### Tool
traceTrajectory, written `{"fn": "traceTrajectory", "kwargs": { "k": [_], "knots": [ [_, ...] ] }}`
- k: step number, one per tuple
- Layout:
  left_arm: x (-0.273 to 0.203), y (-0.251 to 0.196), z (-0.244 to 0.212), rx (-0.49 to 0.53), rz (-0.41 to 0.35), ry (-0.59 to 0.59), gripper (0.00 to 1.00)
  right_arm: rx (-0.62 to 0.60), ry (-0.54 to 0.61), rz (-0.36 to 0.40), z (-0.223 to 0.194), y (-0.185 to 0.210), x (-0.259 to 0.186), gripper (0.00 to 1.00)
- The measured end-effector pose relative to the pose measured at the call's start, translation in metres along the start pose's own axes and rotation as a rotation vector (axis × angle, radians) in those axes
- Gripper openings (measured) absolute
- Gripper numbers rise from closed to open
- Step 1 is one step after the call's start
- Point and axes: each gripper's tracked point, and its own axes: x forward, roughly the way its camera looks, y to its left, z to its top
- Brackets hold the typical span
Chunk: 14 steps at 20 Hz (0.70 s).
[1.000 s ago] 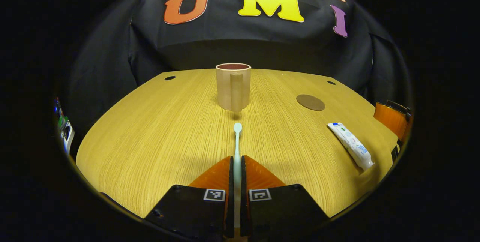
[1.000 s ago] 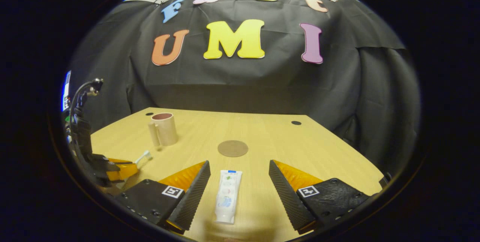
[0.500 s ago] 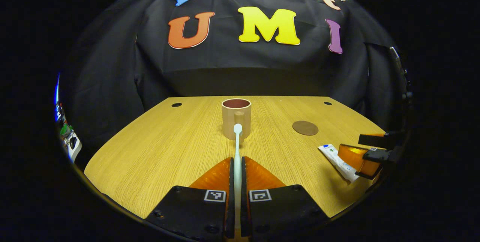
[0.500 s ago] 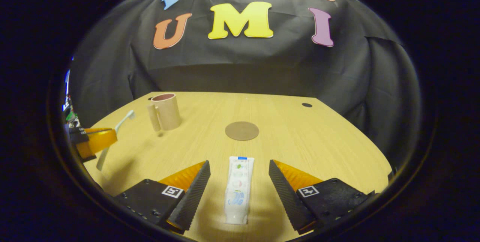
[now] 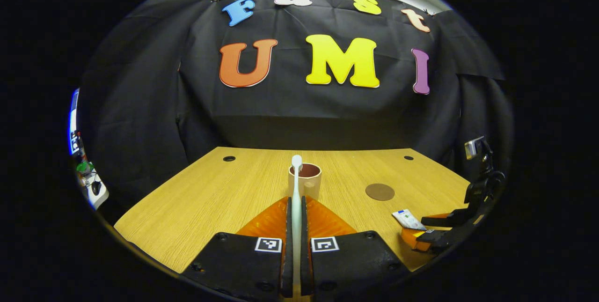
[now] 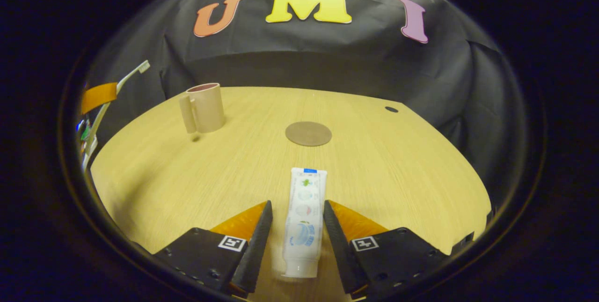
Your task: Put the toothbrush and toothpaste on the desktop into the cup, then pick up the cup and place it on the coaster on the desktop.
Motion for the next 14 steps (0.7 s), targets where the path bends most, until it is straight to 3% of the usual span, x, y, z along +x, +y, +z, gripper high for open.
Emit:
{"fn": "traceTrajectory", "kwargs": {
  "k": [3,4,6,14],
  "knots": [
    [0.004,0.002,0.009,0.008,0.000,-0.007,0.09,0.021,0.015,0.003,-0.003,-0.004,0.001,0.69],
    [0.005,-0.003,0.011,0.008,-0.002,-0.005,0.09,0.026,0.021,0.008,-0.003,-0.006,0.001,0.57],
    [0.009,-0.011,0.013,-0.005,-0.013,0.007,0.09,0.030,0.027,0.018,-0.004,-0.003,0.001,0.47],
    [0.030,-0.019,0.002,-0.021,-0.036,0.063,0.09,0.058,0.008,0.076,-0.002,-0.003,0.000,0.31]
  ]
}}
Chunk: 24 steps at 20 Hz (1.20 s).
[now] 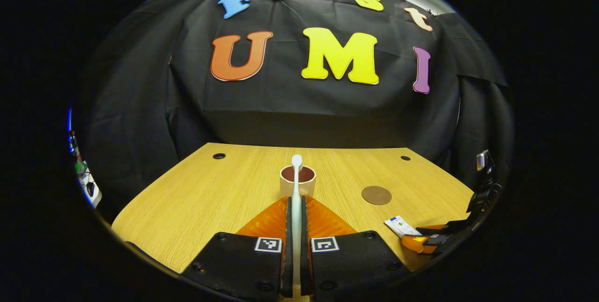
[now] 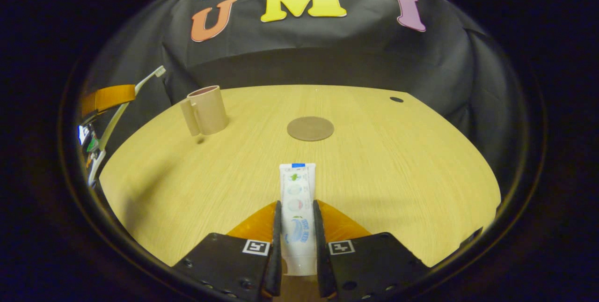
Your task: Put the toothbrush and toothpaste on the desktop into the cup, then pick up the cup and place it on the coaster on the desktop.
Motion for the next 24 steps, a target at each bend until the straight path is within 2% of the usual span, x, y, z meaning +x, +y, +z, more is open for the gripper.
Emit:
{"fn": "traceTrajectory", "kwargs": {
  "k": [5,11,14,20,24],
  "knots": [
    [0.019,-0.003,0.019,-0.022,-0.029,-0.063,0.09,0.032,-0.032,0.066,0.012,0.005,-0.009,0.30],
    [0.063,0.002,0.049,-0.051,-0.041,-0.139,0.09,0.044,-0.139,0.139,0.060,0.019,-0.034,0.31],
    [0.086,0.002,0.068,-0.040,-0.050,-0.178,0.08,0.027,-0.190,0.150,0.077,0.020,-0.042,0.30],
    [0.127,-0.007,0.086,-0.056,-0.110,-0.205,0.08,-0.001,-0.210,0.207,0.082,0.032,-0.044,0.30],
    [0.149,-0.008,0.088,-0.048,-0.092,-0.224,0.08,-0.030,-0.189,0.220,0.077,0.036,-0.034,0.30]
  ]
}}
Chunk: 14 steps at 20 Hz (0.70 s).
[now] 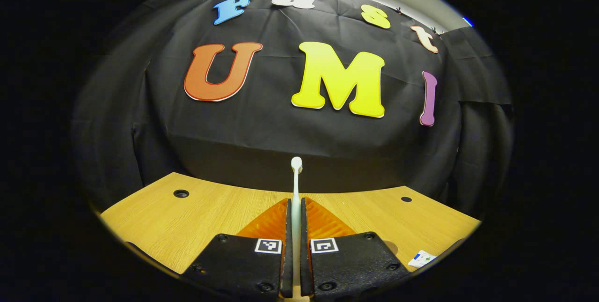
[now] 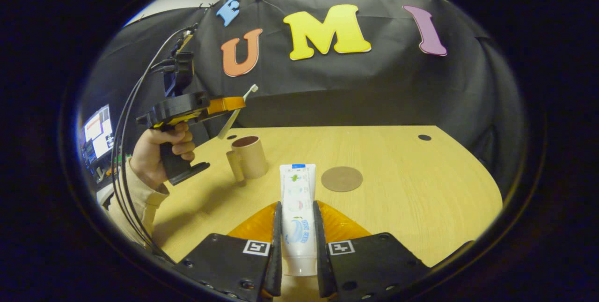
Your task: Put the toothbrush and toothpaste on the desktop into the cup, then pick up the cup and place it on the coaster on the desktop.
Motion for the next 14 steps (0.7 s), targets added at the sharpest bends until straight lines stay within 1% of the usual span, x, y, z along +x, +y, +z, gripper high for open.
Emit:
{"fn": "traceTrajectory", "kwargs": {
  "k": [4,9,14],
  "knots": [
    [0.018,0.011,0.003,0.036,0.030,-0.039,0.08,-0.013,0.013,-0.003,-0.004,-0.001,0.006,0.30],
    [0.029,0.016,-0.018,0.023,0.035,0.010,0.09,-0.009,0.009,-0.001,-0.002,0.000,0.008,0.30],
    [0.034,0.018,-0.029,0.021,0.039,0.033,0.09,-0.018,0.011,-0.005,-0.005,0.000,0.010,0.30]
  ]
}}
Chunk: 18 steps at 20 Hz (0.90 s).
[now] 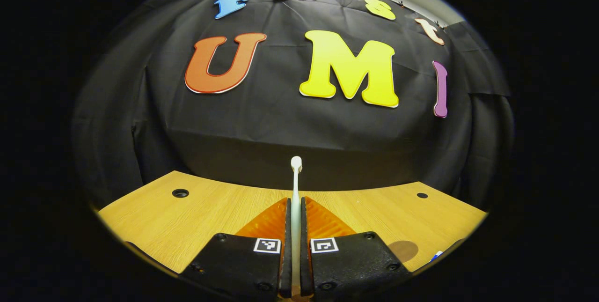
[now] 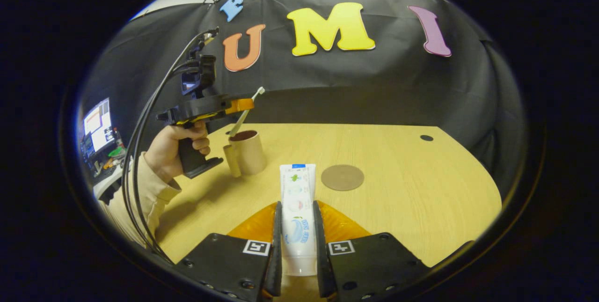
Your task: Put the toothbrush and toothpaste on the desktop into the cup, then pick up the cup and place it on the coaster on the desktop.
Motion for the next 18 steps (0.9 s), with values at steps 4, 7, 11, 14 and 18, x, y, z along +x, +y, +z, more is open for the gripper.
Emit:
{"fn": "traceTrajectory", "kwargs": {
  "k": [4,7,11,14,18],
  "knots": [
    [0.002,0.003,0.001,0.008,0.005,-0.008,0.03,0.002,0.003,0.000,0.000,0.001,0.001,0.30],
    [0.003,0.002,-0.001,0.002,-0.002,-0.002,0.11,0.002,0.007,-0.001,-0.003,0.002,0.002,0.31],
    [0.005,0.002,-0.007,0.001,-0.002,0.016,0.12,0.009,0.011,-0.008,-0.004,0.001,0.004,0.30],
    [0.004,0.003,-0.004,0.011,0.003,0.002,0.12,0.015,0.012,-0.007,-0.005,0.001,0.004,0.30],
    [0.005,0.003,-0.005,0.018,0.006,-0.005,0.13,0.015,0.017,-0.010,-0.008,0.002,0.006,0.30]
  ]
}}
